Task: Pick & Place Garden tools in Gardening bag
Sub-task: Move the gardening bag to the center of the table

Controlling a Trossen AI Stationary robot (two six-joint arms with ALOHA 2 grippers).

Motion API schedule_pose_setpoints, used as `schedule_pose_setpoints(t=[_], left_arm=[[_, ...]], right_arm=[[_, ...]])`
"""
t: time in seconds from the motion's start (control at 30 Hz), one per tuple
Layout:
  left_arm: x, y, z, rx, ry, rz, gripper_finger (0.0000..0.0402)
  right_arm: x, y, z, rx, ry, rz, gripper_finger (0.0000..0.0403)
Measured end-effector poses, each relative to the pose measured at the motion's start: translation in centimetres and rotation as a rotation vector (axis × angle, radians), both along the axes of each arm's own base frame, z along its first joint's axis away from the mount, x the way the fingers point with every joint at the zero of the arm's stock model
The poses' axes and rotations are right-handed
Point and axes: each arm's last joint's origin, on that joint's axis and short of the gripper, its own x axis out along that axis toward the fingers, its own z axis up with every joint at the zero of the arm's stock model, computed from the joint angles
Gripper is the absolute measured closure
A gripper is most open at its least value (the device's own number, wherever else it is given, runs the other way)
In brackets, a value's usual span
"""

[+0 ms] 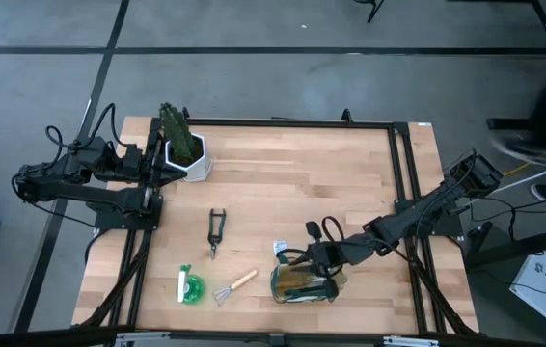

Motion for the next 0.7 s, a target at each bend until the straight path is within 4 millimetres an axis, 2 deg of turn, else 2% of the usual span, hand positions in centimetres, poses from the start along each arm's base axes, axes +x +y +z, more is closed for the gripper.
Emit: schedule_pose_setpoints(t=[0.43,0.57,0.7], left_arm=[[0.0,0.0,0.0,0.000,0.000,0.000,0.0396],[0.0,0.0,0.0,0.000,0.000,0.000,0.0395],[0.0,0.0,0.0,0.000,-0.001,0.000,0.0395]], right_arm=[[2.0,-3.0,1.2,0.043,-0.110,0.138,0.0362],[2.0,-3.0,1.5,0.055,-0.149,0.273,0.0362],[1.9,-2.9,1.4,0.052,-0.140,0.298,0.0362]])
